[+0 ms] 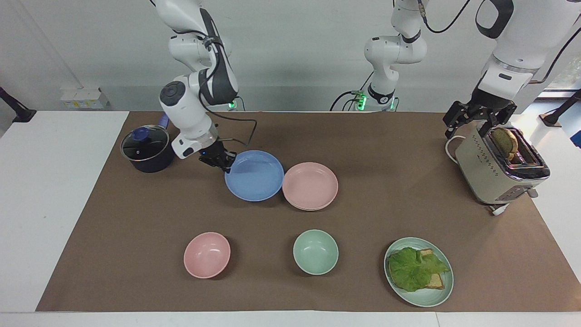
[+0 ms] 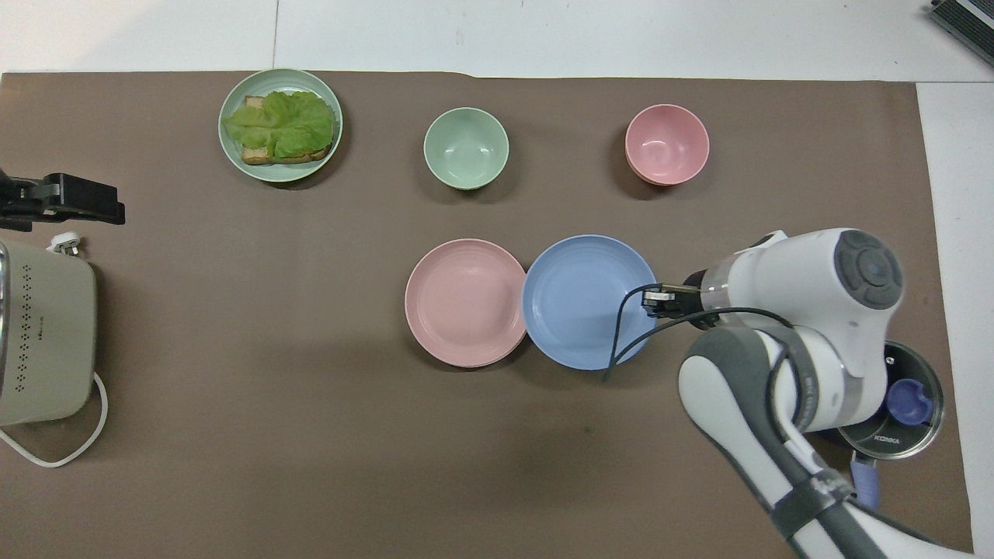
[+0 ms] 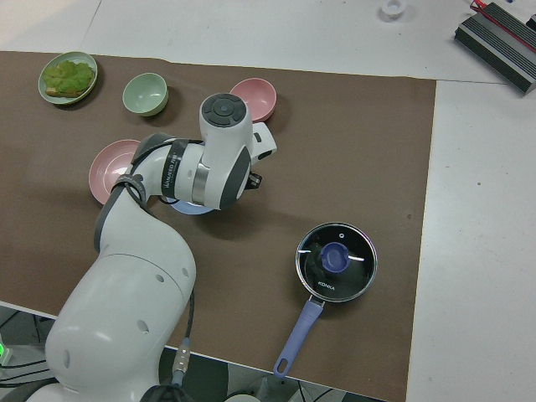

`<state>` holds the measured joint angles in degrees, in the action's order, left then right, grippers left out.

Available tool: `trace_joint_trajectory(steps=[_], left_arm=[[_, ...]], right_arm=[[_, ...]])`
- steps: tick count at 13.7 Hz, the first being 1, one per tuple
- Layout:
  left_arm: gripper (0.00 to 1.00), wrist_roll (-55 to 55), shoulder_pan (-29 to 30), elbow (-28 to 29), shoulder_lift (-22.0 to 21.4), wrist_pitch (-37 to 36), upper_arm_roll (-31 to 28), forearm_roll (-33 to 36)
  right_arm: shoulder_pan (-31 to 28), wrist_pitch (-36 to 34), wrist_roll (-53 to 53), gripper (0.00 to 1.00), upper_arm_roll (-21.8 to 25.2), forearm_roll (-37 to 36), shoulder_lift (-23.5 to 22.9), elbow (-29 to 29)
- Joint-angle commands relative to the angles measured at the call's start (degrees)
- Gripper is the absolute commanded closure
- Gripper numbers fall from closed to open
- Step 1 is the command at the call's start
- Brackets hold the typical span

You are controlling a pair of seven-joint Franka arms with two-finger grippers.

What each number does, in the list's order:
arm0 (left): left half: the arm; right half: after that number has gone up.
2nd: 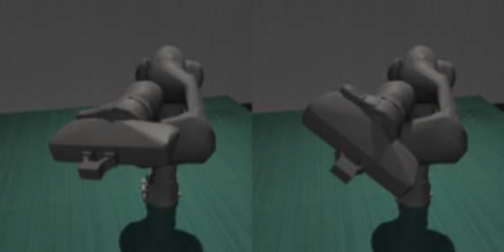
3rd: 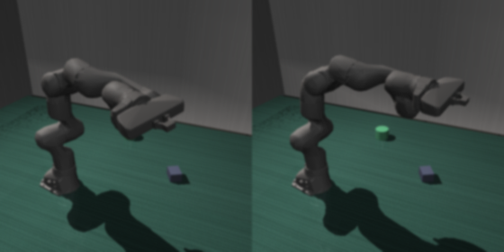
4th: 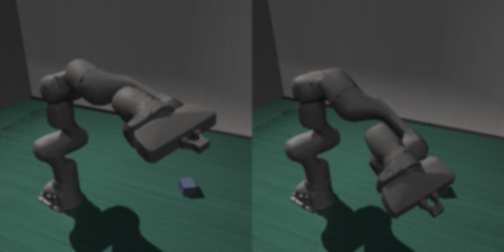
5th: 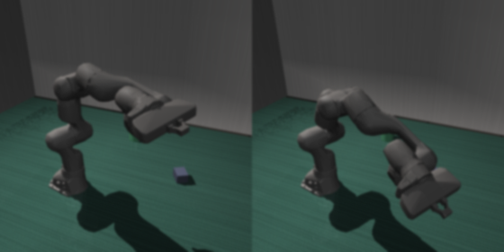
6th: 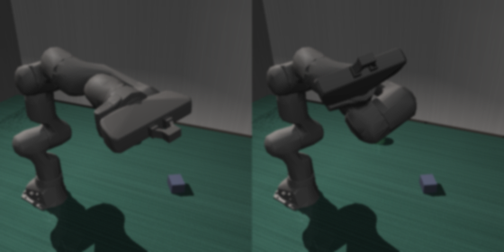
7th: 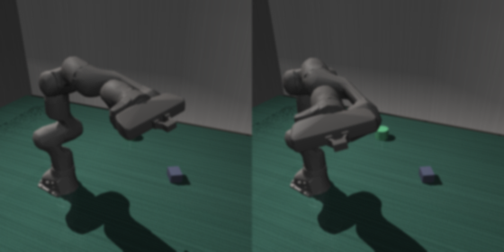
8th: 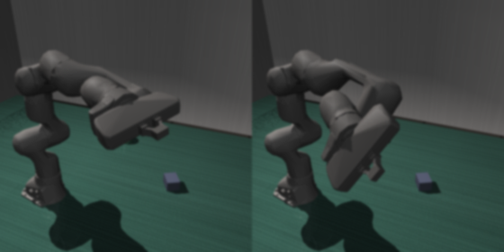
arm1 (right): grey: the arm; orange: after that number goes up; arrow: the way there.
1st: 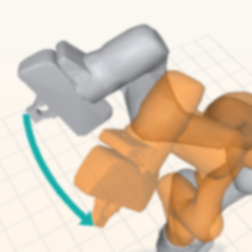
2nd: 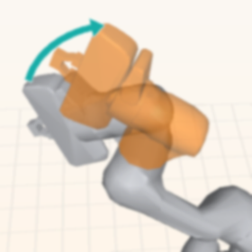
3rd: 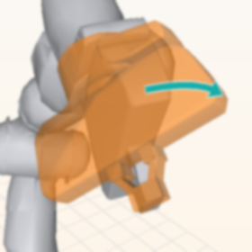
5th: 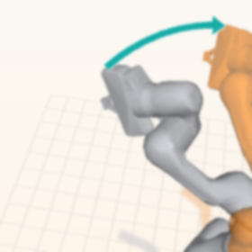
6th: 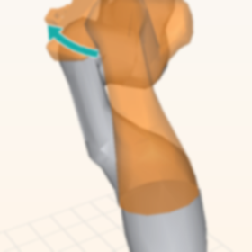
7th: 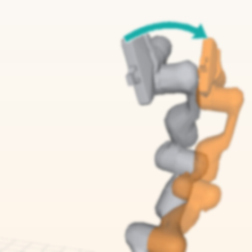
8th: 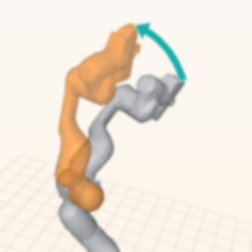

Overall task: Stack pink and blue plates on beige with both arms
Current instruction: 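Carry the blue plate with the right gripper onto the pink plate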

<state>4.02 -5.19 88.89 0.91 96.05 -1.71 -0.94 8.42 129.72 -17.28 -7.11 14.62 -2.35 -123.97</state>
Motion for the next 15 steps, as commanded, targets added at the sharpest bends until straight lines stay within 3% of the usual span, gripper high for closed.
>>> trace_joint_trajectory(steps=[1,4,8,15], left_arm=[[0.00,-0.2,0.4,0.1,-0.3,-0.7,0.2,0.9],[0.00,-0.2,0.4,0.1,-0.3,-0.7,0.2,0.9],[0.00,-0.2,0.4,0.1,-0.3,-0.7,0.2,0.9],[0.00,-0.2,0.4,0.1,-0.3,-0.7,0.2,0.9]], right_arm=[[4.8,4.1,-5.0,1.00,0.2,1.3,-2.1,2.5],[9.8,9.6,-6.6,1.00,0.2,1.3,-4.9,2.4],[11.7,14.8,-6.4,1.00,0.1,1.4,-8.4,2.7],[12.0,17.0,-5.9,1.00,-1.6,6.9,-10.8,4.1]])
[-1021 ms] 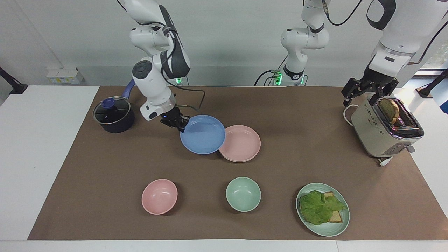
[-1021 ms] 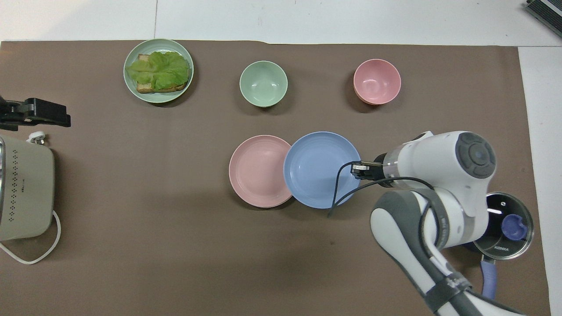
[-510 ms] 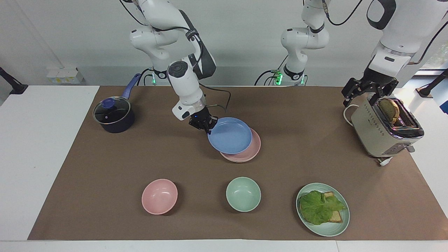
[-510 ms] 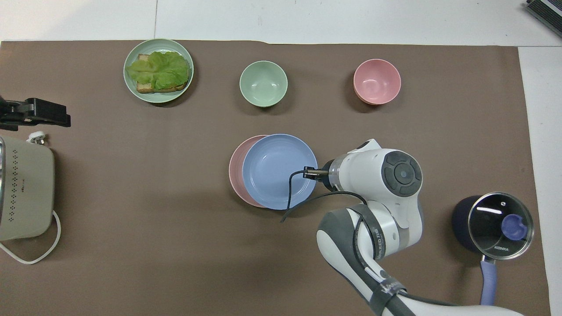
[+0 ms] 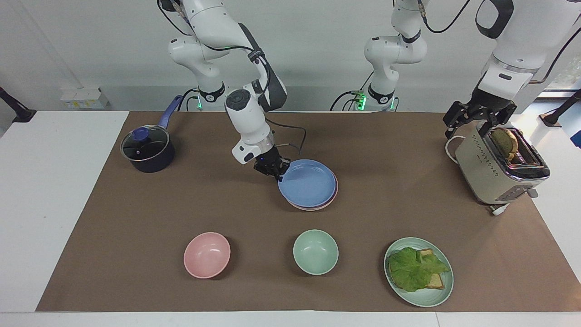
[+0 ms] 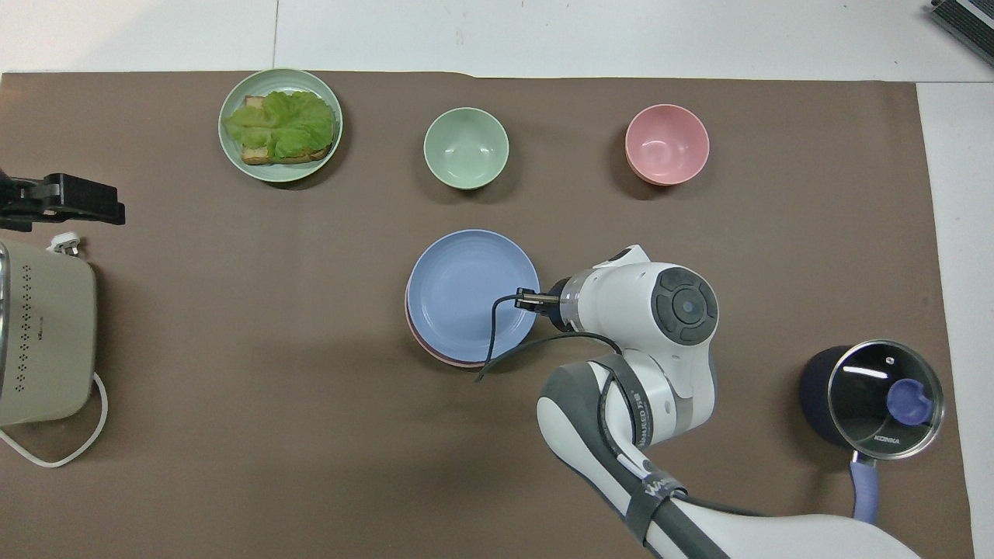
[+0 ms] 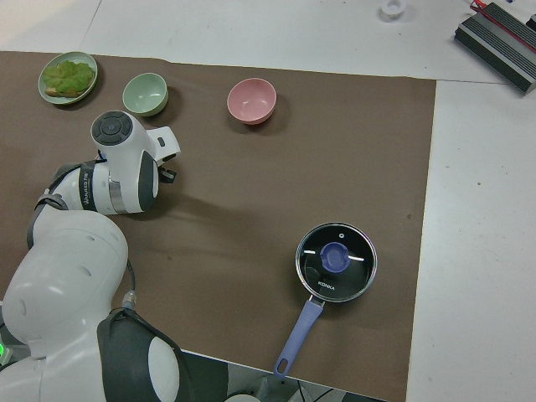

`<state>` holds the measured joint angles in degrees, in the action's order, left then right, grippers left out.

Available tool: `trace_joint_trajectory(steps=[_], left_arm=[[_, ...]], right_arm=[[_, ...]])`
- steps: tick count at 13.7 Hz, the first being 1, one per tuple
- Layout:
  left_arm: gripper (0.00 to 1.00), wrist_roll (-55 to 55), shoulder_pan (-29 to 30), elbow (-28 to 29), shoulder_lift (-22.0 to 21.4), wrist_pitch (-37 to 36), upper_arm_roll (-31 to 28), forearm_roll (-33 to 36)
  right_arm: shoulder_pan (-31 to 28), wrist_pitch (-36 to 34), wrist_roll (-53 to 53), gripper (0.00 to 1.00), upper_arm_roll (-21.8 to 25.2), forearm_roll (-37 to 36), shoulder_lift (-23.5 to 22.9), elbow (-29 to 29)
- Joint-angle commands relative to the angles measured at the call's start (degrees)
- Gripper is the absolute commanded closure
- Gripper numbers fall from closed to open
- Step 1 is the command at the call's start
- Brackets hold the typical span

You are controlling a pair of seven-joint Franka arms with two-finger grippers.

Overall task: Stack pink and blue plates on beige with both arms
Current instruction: 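Carry the blue plate with the right gripper onto the pink plate, then open the right gripper and release the blue plate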

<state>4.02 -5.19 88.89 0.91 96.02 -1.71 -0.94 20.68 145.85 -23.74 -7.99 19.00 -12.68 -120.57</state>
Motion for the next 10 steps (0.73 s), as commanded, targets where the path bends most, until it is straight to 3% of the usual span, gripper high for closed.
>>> trace_joint_trajectory(steps=[1,2,7,10], left_arm=[[0.00,-0.2,0.4,0.1,-0.3,-0.7,0.2,0.9],[0.00,-0.2,0.4,0.1,-0.3,-0.7,0.2,0.9],[0.00,-0.2,0.4,0.1,-0.3,-0.7,0.2,0.9],[0.00,-0.2,0.4,0.1,-0.3,-0.7,0.2,0.9]], right_arm=[[-0.2,0.8,0.9,1.00,-0.7,2.5,-0.6,0.6],[-0.3,1.0,0.9,1.00,-0.7,2.5,-0.6,0.7],[-0.4,1.2,0.9,0.30,-0.6,2.4,-0.9,1.1],[-0.3,0.8,0.8,0.04,-0.6,2.4,-0.5,2.1]])
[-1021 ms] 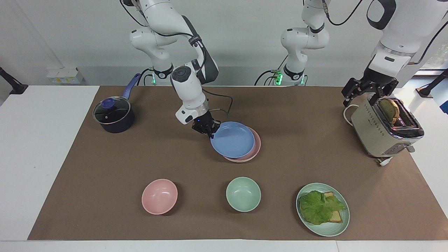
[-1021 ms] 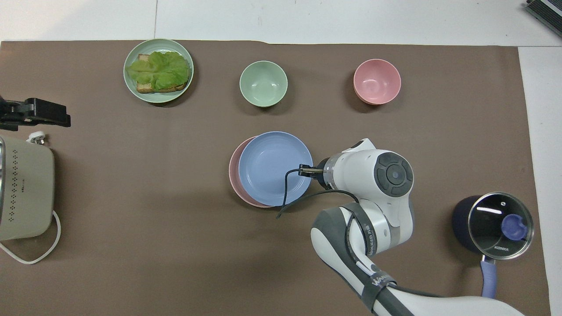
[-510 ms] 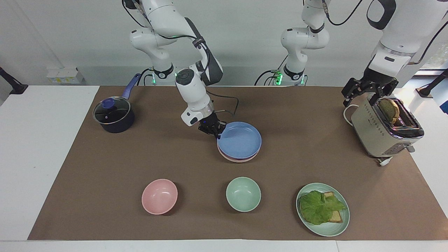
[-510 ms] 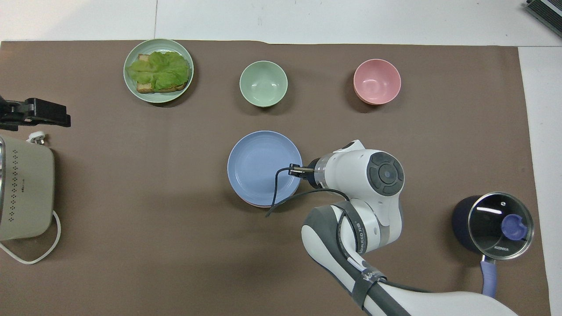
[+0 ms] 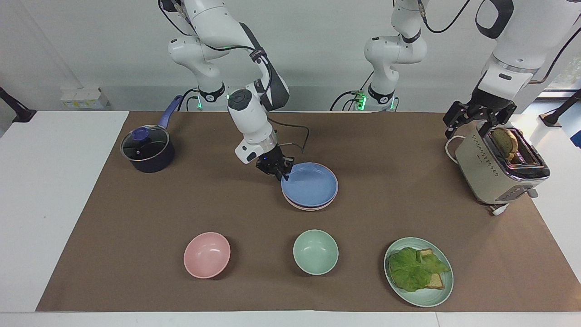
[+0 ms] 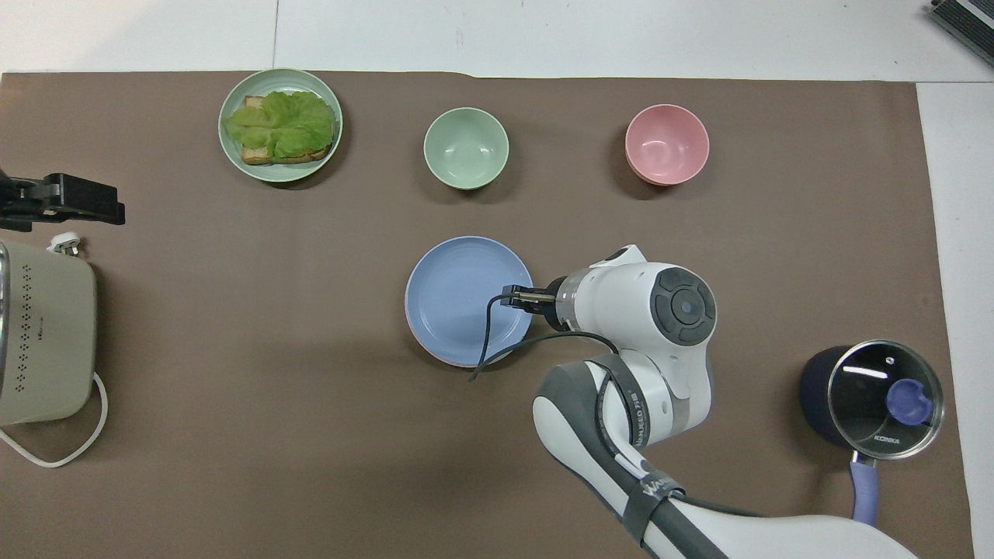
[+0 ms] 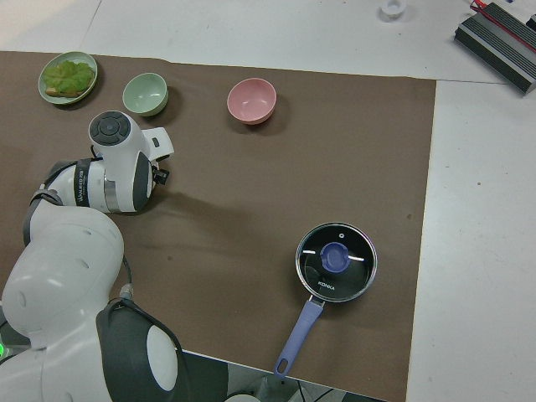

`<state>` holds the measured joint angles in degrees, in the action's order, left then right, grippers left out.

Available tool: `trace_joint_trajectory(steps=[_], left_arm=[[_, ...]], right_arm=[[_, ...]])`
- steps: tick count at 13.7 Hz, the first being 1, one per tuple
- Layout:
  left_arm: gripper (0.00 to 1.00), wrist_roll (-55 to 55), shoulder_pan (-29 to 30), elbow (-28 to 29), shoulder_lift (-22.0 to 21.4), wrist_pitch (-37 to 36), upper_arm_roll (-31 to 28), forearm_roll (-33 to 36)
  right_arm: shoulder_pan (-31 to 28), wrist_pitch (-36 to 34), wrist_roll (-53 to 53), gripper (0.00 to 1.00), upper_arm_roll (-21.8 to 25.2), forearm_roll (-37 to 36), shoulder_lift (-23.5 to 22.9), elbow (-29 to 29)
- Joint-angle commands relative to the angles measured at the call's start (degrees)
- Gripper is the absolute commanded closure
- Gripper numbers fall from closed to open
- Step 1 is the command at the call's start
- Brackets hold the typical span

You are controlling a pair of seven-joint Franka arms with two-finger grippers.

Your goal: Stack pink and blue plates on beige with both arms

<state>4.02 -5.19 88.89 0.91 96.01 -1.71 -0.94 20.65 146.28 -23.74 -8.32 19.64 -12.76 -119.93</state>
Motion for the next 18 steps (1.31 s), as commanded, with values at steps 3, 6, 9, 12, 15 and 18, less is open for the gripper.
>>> trace_joint_trajectory(steps=[3,6,9,12,15,18], left_arm=[[0.00,-0.2,0.4,0.1,-0.3,-0.7,0.2,0.9],[0.00,-0.2,0.4,0.1,-0.3,-0.7,0.2,0.9],[0.00,-0.2,0.4,0.1,-0.3,-0.7,0.2,0.9],[0.00,-0.2,0.4,0.1,-0.3,-0.7,0.2,0.9],[0.00,-0.2,0.4,0.1,-0.3,-0.7,0.2,0.9],[0.00,-0.2,0.4,0.1,-0.3,-0.7,0.2,0.9]], right_arm=[[-0.8,-1.9,0.5,0.00,0.1,0.9,2.4,1.6],[-3.2,-9.1,0.3,0.00,0.8,-2.4,6.9,1.7],[-7.3,-17.9,0.2,0.00,0.8,-10.1,11.2,3.9],[-12.8,-29.1,0.4,0.00,0.8,-14.2,14.1,9.2],[-18.7,-38.7,1.2,0.00,0.8,-16.7,14.9,15.7],[-23.4,-44.0,4.9,0.00,0.8,-17.3,14.7,21.1]])
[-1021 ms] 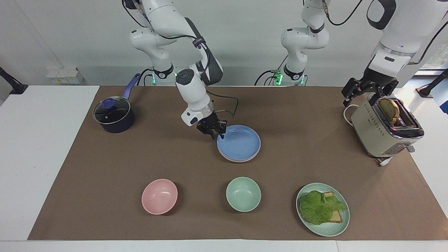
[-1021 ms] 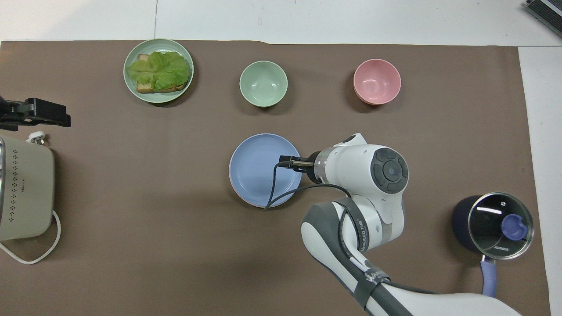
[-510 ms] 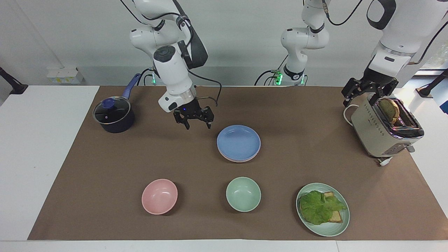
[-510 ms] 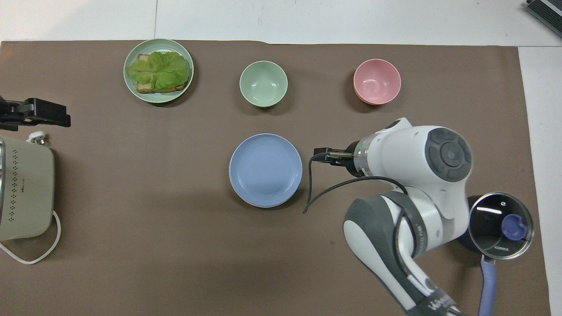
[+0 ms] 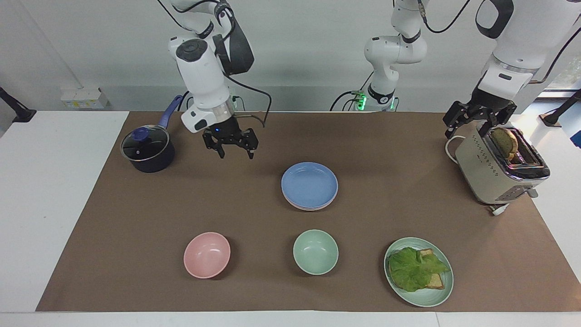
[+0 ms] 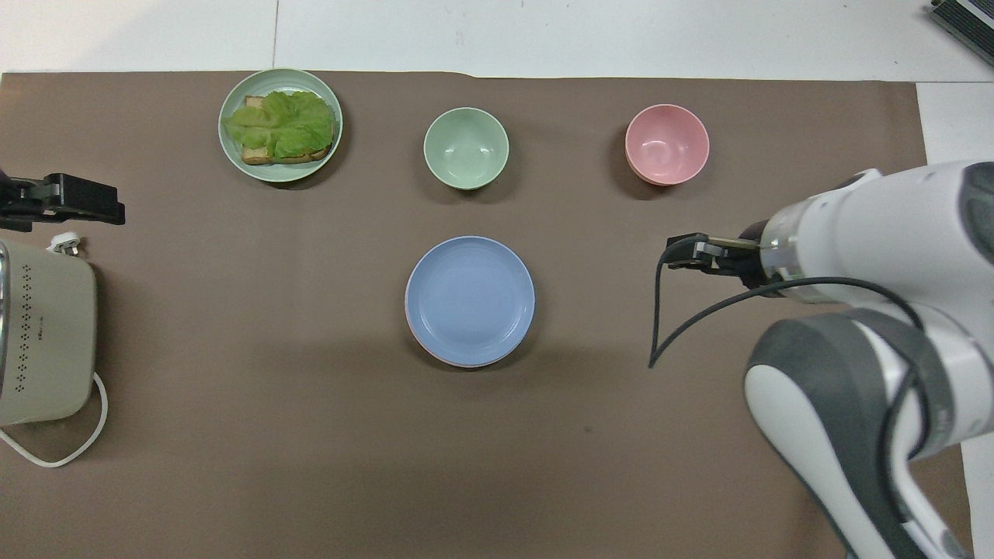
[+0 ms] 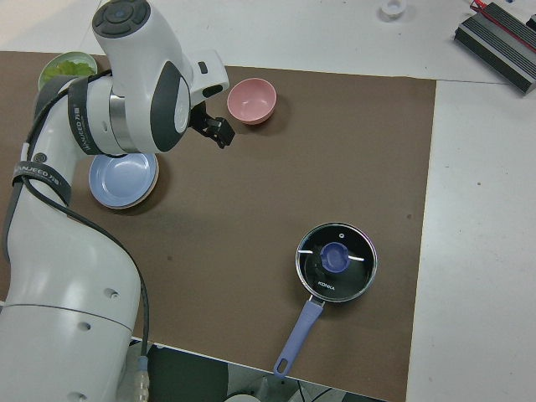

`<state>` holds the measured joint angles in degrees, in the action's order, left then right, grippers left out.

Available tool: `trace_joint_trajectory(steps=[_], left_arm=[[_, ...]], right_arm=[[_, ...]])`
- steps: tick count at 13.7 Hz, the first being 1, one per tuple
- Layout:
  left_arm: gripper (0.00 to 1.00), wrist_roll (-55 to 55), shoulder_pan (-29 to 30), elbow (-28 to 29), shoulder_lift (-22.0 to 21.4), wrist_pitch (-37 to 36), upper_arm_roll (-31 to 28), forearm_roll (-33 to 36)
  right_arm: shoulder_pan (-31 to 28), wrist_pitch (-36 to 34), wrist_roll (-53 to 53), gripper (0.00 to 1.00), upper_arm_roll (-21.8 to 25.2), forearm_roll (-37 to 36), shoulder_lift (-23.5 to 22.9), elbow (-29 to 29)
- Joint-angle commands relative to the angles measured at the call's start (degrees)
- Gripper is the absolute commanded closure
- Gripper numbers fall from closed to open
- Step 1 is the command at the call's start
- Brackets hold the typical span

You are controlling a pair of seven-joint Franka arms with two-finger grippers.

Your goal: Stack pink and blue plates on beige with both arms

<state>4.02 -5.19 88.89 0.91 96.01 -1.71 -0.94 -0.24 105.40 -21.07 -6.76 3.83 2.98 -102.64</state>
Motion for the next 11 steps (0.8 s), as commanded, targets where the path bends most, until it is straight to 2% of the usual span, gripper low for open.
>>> trace_joint_trajectory(steps=[1,5,11], left_arm=[[0.00,-0.2,0.4,0.1,-0.3,-0.6,0.2,0.9],[0.00,-0.2,0.4,0.1,-0.3,-0.6,0.2,0.9],[0.00,-0.2,0.4,0.1,-0.3,-0.6,0.2,0.9]], right_arm=[[-3.4,-4.8,3.6,0.00,-0.7,-2.2,-1.3,5.7],[-4.7,-12.2,6.5,0.00,-0.8,-4.6,-3.1,11.5],[-4.5,-12.6,6.7,0.00,-0.9,-4.1,-3.2,11.5]])
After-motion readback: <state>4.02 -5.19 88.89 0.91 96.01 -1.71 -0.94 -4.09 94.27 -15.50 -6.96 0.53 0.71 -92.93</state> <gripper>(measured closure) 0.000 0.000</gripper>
